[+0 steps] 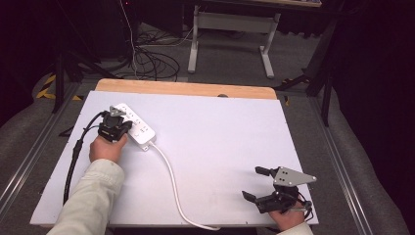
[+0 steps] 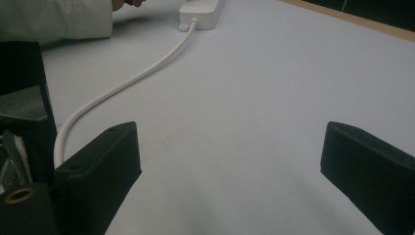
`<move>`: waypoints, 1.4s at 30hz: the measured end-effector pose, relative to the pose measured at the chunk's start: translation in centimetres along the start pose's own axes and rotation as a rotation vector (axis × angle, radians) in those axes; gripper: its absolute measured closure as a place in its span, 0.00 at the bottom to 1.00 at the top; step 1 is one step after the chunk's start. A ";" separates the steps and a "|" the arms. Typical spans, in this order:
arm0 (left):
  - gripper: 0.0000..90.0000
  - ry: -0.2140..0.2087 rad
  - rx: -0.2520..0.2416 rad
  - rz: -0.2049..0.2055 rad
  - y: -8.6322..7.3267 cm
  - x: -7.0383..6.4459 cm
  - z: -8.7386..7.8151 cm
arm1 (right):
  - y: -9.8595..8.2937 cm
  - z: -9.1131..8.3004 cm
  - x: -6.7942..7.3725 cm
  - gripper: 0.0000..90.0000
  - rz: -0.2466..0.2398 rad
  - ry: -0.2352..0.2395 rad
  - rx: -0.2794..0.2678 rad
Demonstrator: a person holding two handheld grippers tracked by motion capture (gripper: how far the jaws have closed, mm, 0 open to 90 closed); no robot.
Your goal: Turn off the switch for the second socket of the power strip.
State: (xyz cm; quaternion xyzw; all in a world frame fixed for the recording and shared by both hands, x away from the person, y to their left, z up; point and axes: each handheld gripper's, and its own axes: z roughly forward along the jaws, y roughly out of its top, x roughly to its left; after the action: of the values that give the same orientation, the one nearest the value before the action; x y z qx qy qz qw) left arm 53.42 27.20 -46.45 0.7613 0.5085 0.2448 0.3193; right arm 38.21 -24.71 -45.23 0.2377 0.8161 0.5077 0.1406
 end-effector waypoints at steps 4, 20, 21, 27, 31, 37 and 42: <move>1.00 0.011 0.001 -0.005 0.3 0.0 -0.3 | 0.0 0.0 0.0 0.09 0.001 0.001 -0.001; 0.78 0.030 -0.095 -0.069 1.2 0.5 -3.8 | 0.1 0.0 0.0 0.09 0.001 0.000 -0.003; 0.77 0.015 -0.108 -0.088 1.3 0.7 -4.1 | 0.1 0.0 0.0 0.09 0.001 0.000 -0.003; 0.68 -0.024 -0.154 -0.111 1.4 0.7 -5.7 | 0.1 0.0 0.1 0.09 -0.002 -0.001 -0.002; 0.64 -0.025 -0.157 -0.078 1.4 0.4 -6.3 | 0.1 -0.1 0.1 0.09 -0.001 -0.001 -0.005; 0.60 -0.019 -0.177 -0.022 1.7 -0.5 -7.4 | 0.1 0.0 0.1 0.09 -0.007 0.000 -0.005; 0.58 -0.024 -0.188 0.008 2.1 -1.0 -8.2 | 0.1 -0.1 0.1 0.09 -0.005 0.000 -0.003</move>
State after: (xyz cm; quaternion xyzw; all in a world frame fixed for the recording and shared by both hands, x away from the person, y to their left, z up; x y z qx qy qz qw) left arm 48.67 27.58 -39.40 0.7329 0.4762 0.2838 0.3943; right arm 38.09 -24.67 -45.09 0.2354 0.8159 0.5086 0.1425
